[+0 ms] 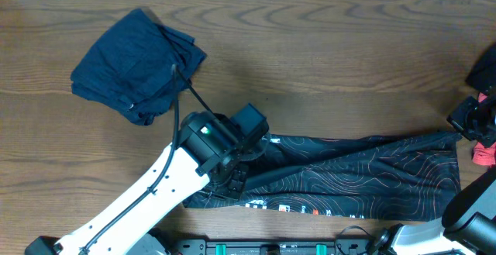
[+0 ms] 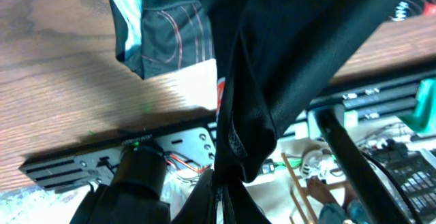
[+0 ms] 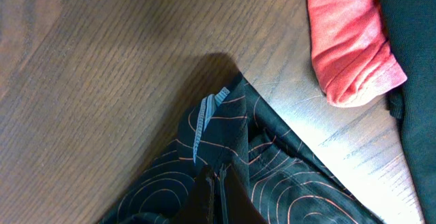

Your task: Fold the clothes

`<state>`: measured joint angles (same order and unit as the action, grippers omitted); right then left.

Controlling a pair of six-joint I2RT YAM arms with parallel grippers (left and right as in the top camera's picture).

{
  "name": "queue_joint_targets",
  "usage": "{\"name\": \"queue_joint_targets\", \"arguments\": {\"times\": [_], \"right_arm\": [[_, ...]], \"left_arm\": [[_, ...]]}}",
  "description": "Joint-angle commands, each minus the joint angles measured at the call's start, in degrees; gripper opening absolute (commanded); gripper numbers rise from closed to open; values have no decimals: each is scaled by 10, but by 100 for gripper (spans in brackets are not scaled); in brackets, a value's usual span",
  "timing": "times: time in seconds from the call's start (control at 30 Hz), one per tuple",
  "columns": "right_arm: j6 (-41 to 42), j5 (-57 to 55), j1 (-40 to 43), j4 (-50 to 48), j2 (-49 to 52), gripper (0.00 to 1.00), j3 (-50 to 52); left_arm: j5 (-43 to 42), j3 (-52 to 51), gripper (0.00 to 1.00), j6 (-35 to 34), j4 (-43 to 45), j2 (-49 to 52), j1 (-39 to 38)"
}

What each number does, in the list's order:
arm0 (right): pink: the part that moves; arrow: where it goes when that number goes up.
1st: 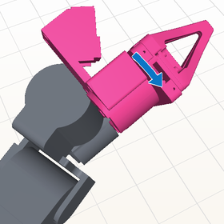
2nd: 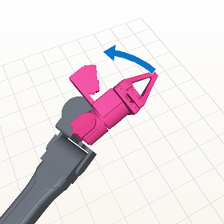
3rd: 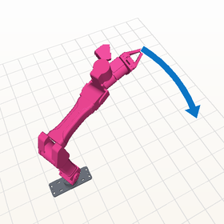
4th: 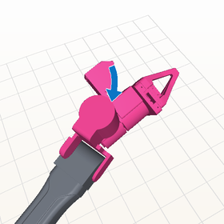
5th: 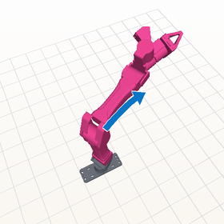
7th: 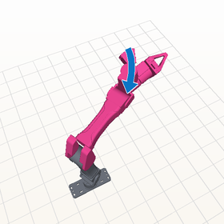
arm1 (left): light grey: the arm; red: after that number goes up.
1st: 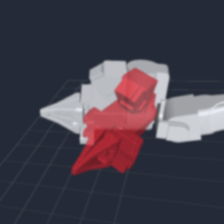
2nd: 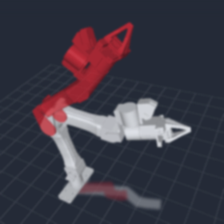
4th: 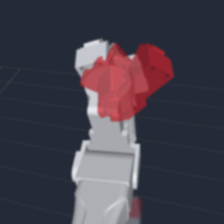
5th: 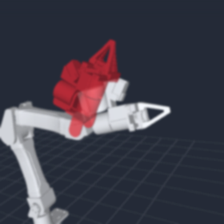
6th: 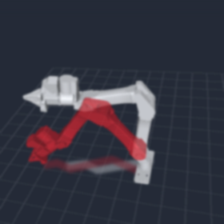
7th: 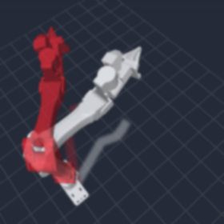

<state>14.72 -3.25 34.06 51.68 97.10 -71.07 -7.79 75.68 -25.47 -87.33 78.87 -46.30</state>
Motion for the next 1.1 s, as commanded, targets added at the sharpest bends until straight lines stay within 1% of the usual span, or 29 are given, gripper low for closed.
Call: {"name": "queue_joint_targets", "arguments": {"times": [0.0, 0.1, 0.2, 0.33, 0.63, 0.67, 0.7, 0.73, 0.77, 0.87, 0.9, 0.97, 1.03, 1.07], "right_arm": [[9, -4, 3, 5, -6, 1, -2], [9, -11, 3, 16, -6, 1, -2], [12, -44, 3, 35, -6, 1, -2], [45, -120, 3, 62, -6, 1, -2], [91, -203, 13, 135, -6, 1, -1], [91, -214, 13, 138, -6, 3, -1], [93, -225, 15, 142, -6, 6, -1], [93, -229, 16, 144, -6, 14, -1], [93, -238, 18, 152, -6, 20, -1], [93, -263, 26, 163, -6, 22, -1], [93, -273, 29, 164, -6, 26, -1], [93, -283, 40, 164, -6, 41, -1], [93, -270, 55, 150, -6, 43, -1], [93, -262, 58, 148, -6, 44, -1]], "left_arm": [[31, -13, 7, -3, 7, -3, -1], [43, -13, 7, -3, 7, -3, -1], [48, -13, 7, -3, 7, -3, 0], [51, -13, 8, -3, 7, -3, 0], [57, -13, 7, -3, 7, -3, 0], [57, -13, 7, -3, 7, -3, 0], [57, -13, 7, -3, 7, -3, 0], [57, -13, 7, -3, 7, -3, 0], [57, -13, 8, -3, 9, -3, 0], [57, -13, 7, -3, 11, -3, 0], [57, -13, 7, -3, 11, -3, 0], [57, -13, 8, -3, 11, -3, 0], [60, -13, 8, -2, 11, -3, 0], [63, -13, 11, -1, 11, -3, 0]]}}
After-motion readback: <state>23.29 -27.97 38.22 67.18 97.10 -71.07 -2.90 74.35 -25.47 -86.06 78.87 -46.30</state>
